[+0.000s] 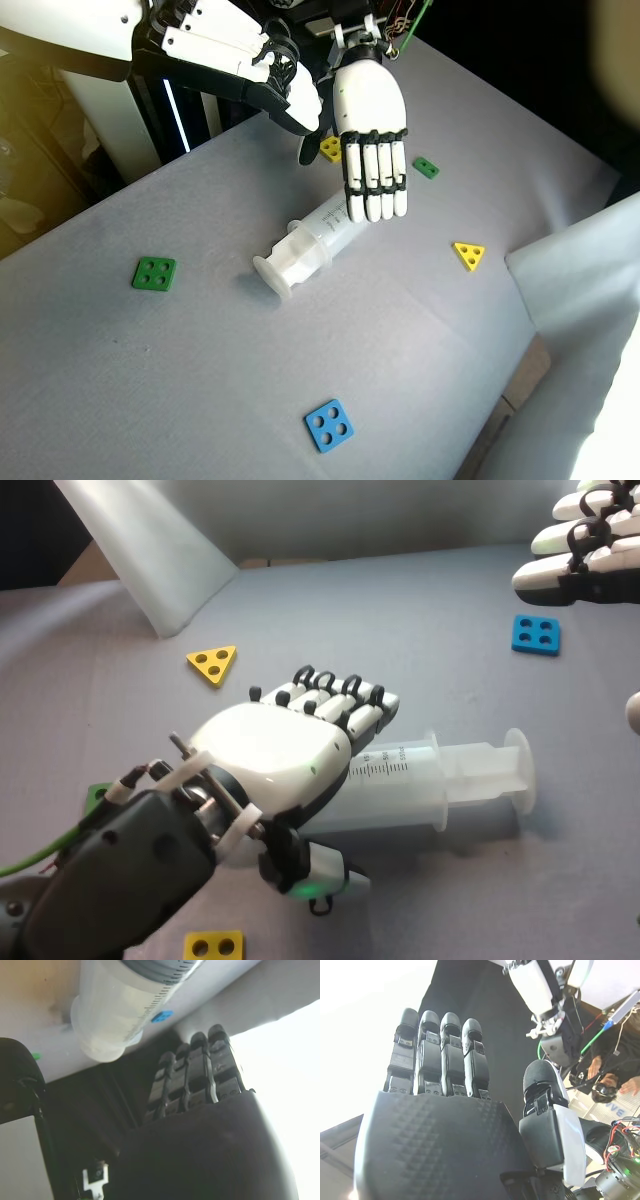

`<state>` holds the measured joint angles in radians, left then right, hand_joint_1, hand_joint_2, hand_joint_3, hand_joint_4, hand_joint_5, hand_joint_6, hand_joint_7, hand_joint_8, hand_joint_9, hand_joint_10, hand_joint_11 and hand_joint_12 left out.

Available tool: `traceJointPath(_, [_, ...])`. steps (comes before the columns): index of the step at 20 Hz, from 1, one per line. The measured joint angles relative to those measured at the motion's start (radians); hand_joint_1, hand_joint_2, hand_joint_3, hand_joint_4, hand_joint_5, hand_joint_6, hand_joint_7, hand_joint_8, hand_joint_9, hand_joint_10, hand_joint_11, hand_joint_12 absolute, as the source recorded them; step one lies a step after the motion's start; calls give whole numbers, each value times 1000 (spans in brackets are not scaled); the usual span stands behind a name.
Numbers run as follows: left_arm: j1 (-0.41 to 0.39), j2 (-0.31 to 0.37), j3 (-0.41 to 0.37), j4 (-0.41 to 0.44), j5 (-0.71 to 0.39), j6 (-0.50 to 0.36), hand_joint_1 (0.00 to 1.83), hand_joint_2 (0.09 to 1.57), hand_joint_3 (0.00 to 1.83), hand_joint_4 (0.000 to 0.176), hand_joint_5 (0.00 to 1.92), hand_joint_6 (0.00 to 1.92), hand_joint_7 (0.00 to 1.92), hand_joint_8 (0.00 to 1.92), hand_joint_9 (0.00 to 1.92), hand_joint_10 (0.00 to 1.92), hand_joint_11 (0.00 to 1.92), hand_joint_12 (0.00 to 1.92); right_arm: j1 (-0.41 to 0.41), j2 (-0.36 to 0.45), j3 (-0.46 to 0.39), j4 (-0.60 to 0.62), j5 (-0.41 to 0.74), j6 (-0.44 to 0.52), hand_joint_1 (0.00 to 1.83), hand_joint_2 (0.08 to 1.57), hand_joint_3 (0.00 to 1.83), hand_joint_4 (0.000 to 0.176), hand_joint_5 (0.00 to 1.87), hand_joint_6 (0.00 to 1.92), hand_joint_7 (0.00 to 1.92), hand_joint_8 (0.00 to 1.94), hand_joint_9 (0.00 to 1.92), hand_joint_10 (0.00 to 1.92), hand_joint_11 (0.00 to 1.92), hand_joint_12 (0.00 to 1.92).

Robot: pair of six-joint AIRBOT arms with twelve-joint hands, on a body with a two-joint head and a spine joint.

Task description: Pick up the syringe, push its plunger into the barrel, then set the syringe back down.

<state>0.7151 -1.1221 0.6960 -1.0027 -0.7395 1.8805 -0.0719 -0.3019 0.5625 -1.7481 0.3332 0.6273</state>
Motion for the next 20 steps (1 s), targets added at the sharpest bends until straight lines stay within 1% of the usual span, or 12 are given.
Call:
traceJointPath(1, [4,-13,10,-9,-1,10,854,959,16,0,0,0,0,0,0,0,0,0,0,0,0,0,0,0,0,1344,3,0,347,5,301,4,228,8,0,528])
traceJointPath(5, [5,-53,53,-34,2,47,904,944,4,0,0,0,0,0,0,0,7,4,0,0,0,0,0,0,0,1333,0,0,315,0,276,0,205,0,0,471])
traceJointPath(7, [5,-77,84,-35,2,52,883,952,7,0,0,0,0,0,0,0,14,7,0,0,0,0,0,0,0,1334,0,0,318,2,277,2,207,2,0,467])
traceJointPath(10, [5,-111,129,-35,19,53,919,972,11,0,0,0,0,0,0,0,2,2,0,0,-1,0,2,0,0,1333,0,0,312,0,274,0,204,0,0,487])
traceJointPath(11, [5,-123,146,-36,22,55,895,989,15,0,0,0,0,0,0,0,3,2,0,0,-1,0,2,0,0,1330,0,0,307,0,270,0,208,2,0,484])
traceJointPath(15, [9,-146,190,-59,32,65,910,995,12,0,0,0,0,0,0,0,15,7,0,0,-1,0,2,0,0,1326,0,0,311,0,275,0,210,1,0,502])
traceJointPath(18, [13,-154,202,-75,40,68,937,990,5,0,12,4,2,1,0,0,23,12,0,0,-1,0,2,-1,0,1320,0,0,309,3,275,3,214,3,0,502])
traceJointPath(19, [13,-154,204,-75,40,67,893,1005,11,0,2,0,0,0,0,0,22,12,0,0,-2,0,3,-1,0,1322,0,0,325,7,287,4,221,4,0,520])
traceJointPath(20, [13,-156,208,-79,40,67,905,1009,11,0,3,1,0,0,0,0,15,9,0,0,-2,0,4,-1,0,1323,0,0,331,8,290,5,222,5,0,523])
